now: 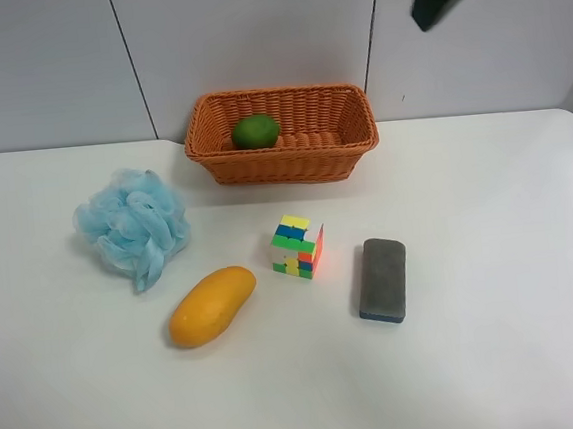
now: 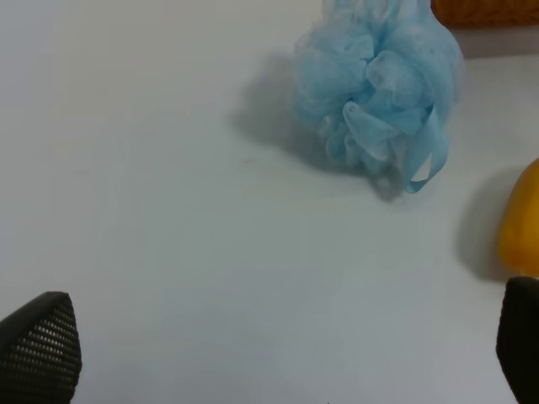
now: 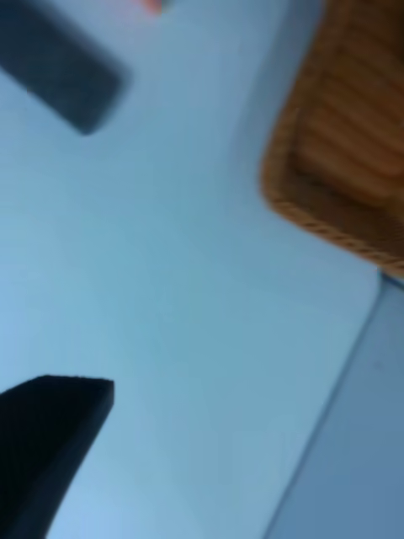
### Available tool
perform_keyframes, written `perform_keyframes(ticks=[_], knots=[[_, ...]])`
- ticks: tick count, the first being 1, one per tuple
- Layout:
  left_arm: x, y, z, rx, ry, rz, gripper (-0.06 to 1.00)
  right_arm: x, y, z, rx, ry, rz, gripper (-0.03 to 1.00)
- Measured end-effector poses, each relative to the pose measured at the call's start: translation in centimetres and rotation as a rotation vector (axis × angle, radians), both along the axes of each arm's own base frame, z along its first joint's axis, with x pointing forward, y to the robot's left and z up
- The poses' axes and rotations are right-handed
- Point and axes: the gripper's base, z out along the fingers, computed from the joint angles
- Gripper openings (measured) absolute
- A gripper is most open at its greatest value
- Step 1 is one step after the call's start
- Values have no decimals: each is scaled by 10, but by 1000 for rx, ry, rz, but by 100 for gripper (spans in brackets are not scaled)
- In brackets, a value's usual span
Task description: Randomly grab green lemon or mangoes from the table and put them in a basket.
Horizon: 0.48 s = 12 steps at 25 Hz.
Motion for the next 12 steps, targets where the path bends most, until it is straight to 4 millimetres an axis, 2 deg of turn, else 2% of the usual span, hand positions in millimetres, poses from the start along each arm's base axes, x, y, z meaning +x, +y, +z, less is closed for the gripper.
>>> perform_keyframes(ticks=[5,11,12], knots=[[0,0,0,0,0,0,99,-94,-43,-20,11,-15,-5,99],[0,0,0,0,0,0,99,-185,-85,-60,61,-117,-5,99],[0,0,0,0,0,0,99,-195,-89,-69,71,-130,-4,99]])
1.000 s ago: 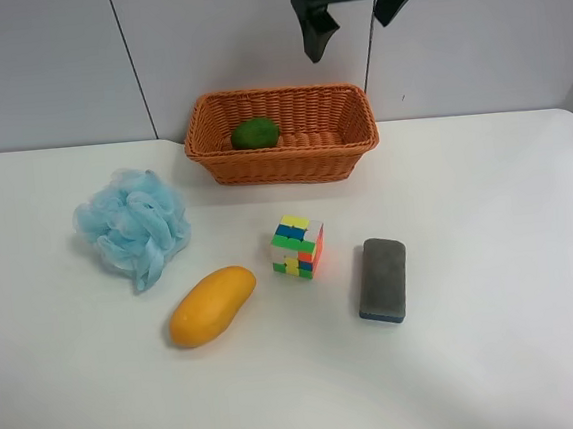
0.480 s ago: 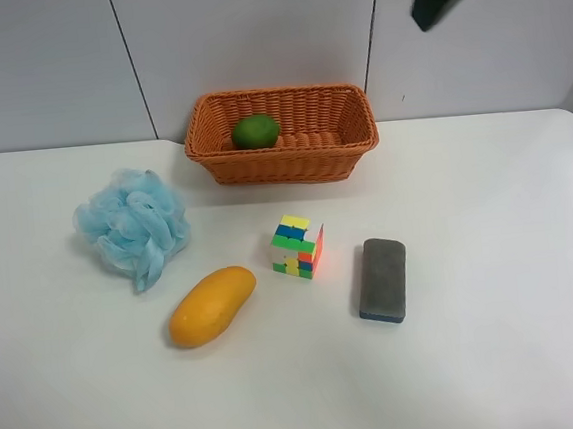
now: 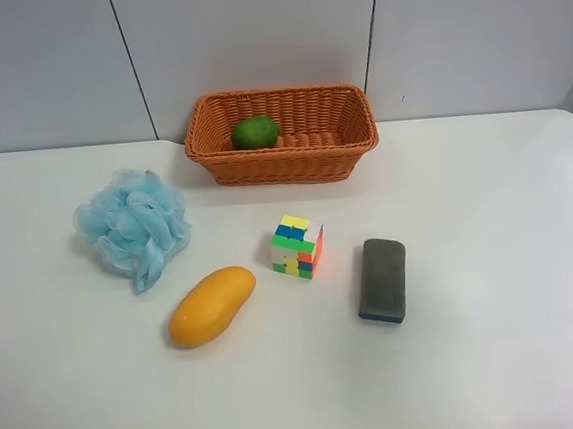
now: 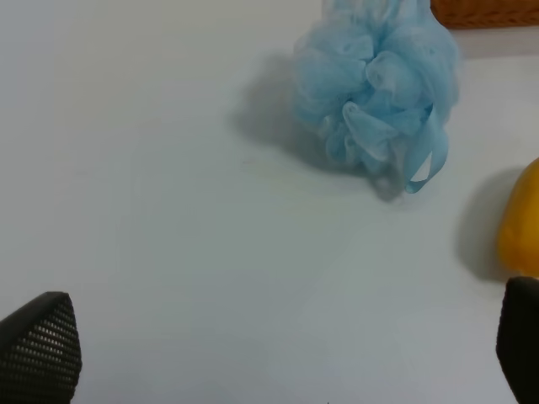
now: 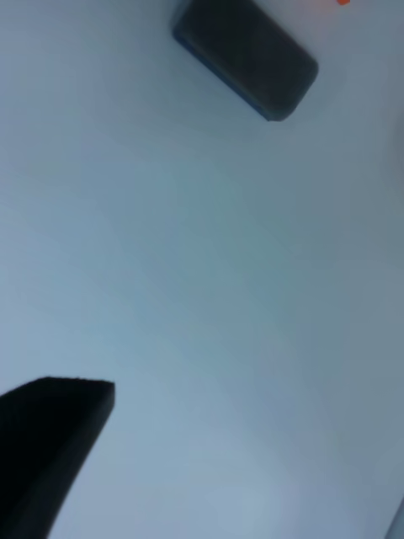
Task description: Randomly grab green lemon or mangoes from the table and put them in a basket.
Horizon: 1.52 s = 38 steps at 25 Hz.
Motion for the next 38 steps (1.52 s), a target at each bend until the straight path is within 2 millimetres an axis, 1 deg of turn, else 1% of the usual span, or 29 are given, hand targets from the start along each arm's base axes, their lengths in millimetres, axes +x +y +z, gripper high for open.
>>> perform_keyframes(ticks=[3,6,10,13,27,33,38], knots=[[0,0,0,0,0,0,99,-29,-11,-23,62,-70,15,99],[0,0,0,0,0,0,99,-45,-15,-42,132,-148,34,99],[0,0,0,0,0,0,99,-53,-16,-67,173,-195,46,99],[0,0,0,0,0,0,99,-52,-16,-78,178,-199,47,99],[0,0,0,0,0,0,99,-51,-15,-79,182,-208,35,99],[0,0,0,0,0,0,99,-51,-15,-79,162,-229,-163,99],[0,0,0,0,0,0,99,-57,-16,-79,153,-288,-324,99]])
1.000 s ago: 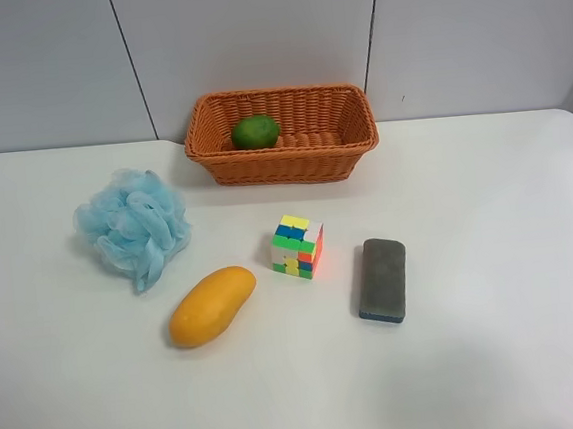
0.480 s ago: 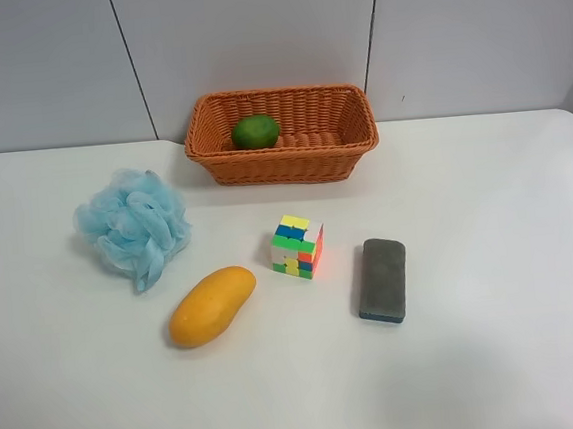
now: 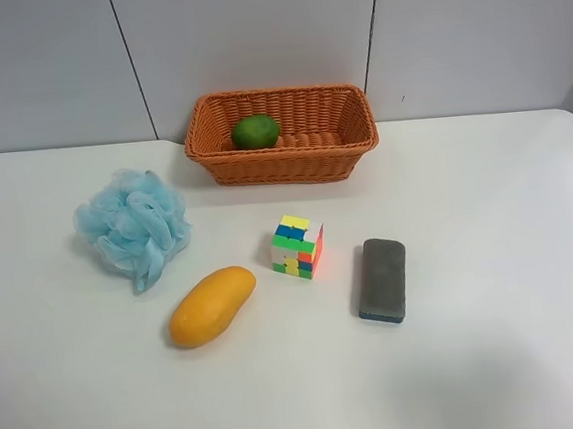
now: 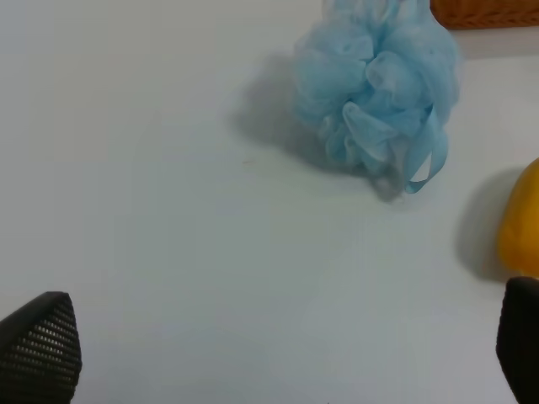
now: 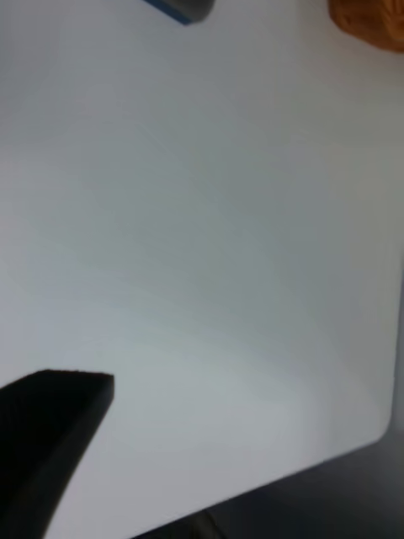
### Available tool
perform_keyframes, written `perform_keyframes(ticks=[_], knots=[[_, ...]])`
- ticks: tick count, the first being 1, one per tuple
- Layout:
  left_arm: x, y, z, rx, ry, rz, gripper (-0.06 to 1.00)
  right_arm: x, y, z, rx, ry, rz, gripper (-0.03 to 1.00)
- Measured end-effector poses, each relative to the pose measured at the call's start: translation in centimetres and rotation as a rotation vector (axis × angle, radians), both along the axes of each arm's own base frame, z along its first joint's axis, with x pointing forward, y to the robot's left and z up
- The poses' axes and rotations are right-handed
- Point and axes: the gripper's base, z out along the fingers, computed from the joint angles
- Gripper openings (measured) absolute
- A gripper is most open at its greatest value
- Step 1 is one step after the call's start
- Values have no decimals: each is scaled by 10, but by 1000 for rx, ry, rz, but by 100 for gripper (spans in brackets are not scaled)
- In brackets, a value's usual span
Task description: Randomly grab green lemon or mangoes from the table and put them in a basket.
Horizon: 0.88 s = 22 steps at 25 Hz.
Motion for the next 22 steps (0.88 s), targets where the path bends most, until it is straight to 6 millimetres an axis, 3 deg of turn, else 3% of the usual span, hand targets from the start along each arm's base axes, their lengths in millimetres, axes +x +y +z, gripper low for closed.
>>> perform_keyframes(ticks=[22], knots=[[0,0,0,0,0,0,99,0,1,0,5,-1,-32,99]])
